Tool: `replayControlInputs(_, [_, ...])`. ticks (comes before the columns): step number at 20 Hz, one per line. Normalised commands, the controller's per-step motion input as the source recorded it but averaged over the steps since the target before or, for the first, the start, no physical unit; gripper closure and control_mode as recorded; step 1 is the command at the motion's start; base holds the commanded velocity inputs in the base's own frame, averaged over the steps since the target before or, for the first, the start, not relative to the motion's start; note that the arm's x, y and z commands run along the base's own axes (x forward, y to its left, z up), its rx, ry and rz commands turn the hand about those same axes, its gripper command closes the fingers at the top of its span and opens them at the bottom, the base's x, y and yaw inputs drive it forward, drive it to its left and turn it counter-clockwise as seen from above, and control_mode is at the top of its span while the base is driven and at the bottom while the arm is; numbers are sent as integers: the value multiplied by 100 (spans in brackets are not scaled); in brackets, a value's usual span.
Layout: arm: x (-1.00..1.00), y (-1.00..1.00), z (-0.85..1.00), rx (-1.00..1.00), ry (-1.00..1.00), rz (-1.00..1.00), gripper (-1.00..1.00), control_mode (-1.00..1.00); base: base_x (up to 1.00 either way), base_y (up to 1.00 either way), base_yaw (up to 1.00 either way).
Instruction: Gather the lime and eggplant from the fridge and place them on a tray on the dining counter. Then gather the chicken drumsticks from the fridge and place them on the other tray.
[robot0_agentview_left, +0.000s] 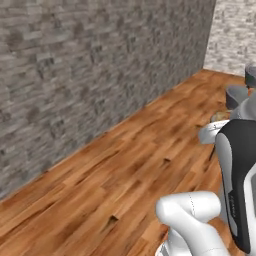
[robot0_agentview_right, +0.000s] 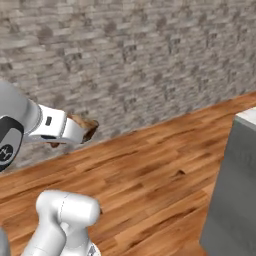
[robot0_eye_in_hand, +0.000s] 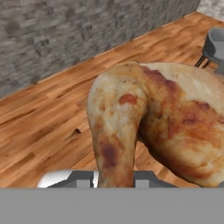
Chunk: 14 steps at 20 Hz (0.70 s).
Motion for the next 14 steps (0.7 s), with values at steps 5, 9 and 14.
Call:
replayControlInputs(5, [0,0,0,0,0,0,100,100,84,87,-46])
replayControlInputs(9, [0,0,0,0,0,0,100,100,84,85,-48])
replayControlInputs(14, [0,0,0,0,0,0,100,100,86,81,-49])
